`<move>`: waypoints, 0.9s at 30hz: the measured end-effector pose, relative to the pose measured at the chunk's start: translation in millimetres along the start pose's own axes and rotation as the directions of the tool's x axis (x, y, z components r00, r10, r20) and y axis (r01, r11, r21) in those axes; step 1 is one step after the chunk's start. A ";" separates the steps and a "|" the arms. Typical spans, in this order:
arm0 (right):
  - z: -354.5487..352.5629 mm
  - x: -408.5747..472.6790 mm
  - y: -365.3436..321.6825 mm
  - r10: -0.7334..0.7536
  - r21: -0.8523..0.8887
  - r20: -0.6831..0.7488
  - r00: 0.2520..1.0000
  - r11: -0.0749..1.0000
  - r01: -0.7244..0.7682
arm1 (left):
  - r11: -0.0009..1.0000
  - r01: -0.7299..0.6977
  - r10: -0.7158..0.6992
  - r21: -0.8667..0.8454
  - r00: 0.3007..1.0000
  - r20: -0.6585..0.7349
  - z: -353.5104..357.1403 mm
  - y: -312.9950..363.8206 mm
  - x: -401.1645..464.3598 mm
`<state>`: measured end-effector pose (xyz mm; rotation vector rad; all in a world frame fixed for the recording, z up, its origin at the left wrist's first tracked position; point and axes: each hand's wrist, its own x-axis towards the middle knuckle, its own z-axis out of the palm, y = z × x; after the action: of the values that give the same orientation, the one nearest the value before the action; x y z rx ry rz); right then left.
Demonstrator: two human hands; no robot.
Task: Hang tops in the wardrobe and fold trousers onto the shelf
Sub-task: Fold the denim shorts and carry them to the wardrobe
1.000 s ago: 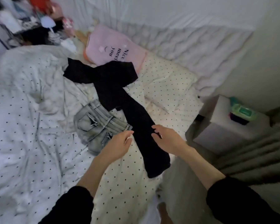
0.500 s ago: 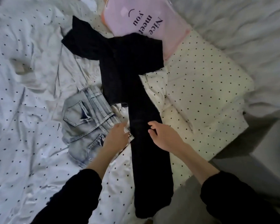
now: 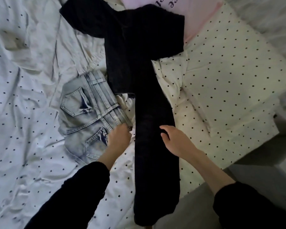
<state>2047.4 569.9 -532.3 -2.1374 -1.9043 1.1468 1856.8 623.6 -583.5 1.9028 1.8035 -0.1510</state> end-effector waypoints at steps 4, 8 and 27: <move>-16.6 -3.7 -26.4 -0.028 0.008 0.043 0.999 1.000 0.027 | 0.997 -0.071 0.067 -0.021 0.984 -0.168 -62.4 -21.0 -19.8; -49.2 -2.8 -80.0 -0.076 0.014 0.040 0.996 0.997 0.076 | 0.991 -0.130 0.126 0.007 0.940 -0.317 -151.8 -37.6 -50.6; -106.1 -24.3 -245.9 -0.202 -0.091 -0.106 0.974 0.977 0.193 | 0.978 -0.170 0.029 -0.124 0.692 -0.722 -396.3 -110.6 -210.7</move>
<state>1901.7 651.1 -321.3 -1.9485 -2.0869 0.9054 1623.9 603.1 -184.7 2.0685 2.0625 0.9050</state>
